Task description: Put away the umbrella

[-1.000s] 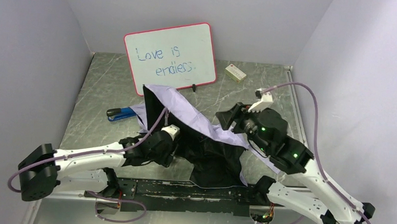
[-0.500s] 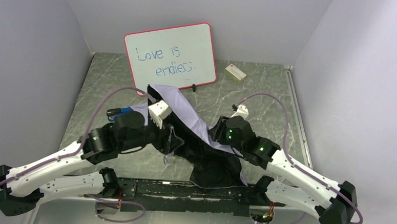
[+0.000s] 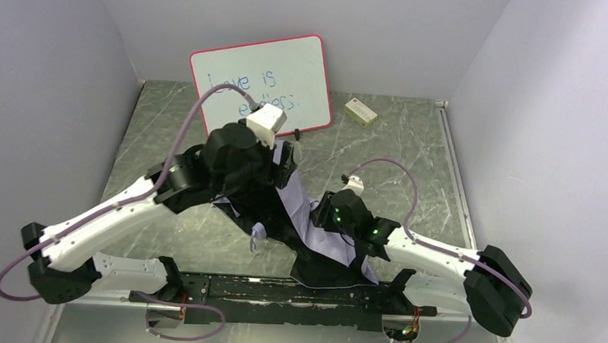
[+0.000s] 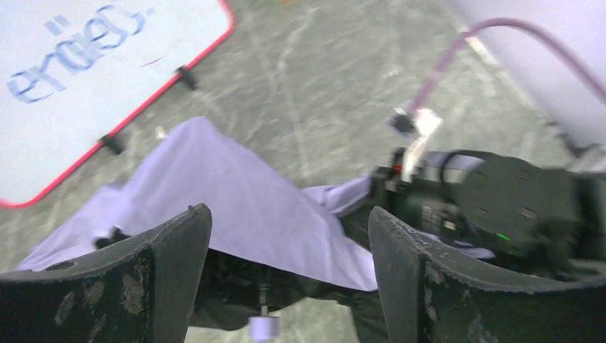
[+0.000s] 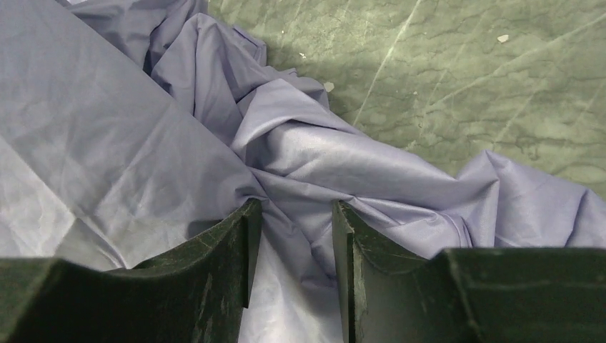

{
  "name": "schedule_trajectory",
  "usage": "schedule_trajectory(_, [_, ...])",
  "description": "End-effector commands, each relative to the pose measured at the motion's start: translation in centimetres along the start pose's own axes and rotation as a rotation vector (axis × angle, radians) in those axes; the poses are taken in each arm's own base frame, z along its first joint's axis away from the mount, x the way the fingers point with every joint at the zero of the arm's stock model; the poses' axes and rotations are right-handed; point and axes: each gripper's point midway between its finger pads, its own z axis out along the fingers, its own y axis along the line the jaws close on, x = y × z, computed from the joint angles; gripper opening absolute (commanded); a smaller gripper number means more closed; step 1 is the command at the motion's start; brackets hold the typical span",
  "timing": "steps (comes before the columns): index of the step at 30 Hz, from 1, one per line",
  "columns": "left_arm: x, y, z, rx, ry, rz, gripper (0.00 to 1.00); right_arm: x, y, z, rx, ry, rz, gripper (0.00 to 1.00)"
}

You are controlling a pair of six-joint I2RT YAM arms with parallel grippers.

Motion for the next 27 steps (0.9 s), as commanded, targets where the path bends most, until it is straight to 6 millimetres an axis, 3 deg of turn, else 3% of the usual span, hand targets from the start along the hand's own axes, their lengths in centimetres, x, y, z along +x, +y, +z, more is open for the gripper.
schedule_trajectory(1, [-1.6,5.6,1.0,-0.232,0.011,0.054,0.85,-0.2,1.4,1.0,-0.052,-0.025,0.020,0.45])
schedule_trajectory(7, [-4.7,8.3,2.1,-0.271,-0.011,0.072,0.81,0.0,1.4,1.0,-0.054,-0.024,0.013,0.45])
schedule_trajectory(12, [-3.8,8.8,2.7,-0.261,0.036,0.107,0.78,0.0,0.9,0.8,-0.038,-0.028,-0.005,0.45])
schedule_trajectory(16, [-1.2,9.3,3.5,-0.242,0.110,0.106,0.70,0.1,0.8,0.8,-0.034,-0.024,-0.017,0.45])
schedule_trajectory(23, [5.3,11.3,5.0,-0.312,0.256,0.107,0.57,-0.2,1.3,0.7,-0.049,-0.024,-0.022,0.45])
schedule_trajectory(27, [8.7,9.9,6.4,-0.219,0.324,0.070,0.36,-0.3,1.4,0.7,-0.050,-0.023,-0.032,0.45])
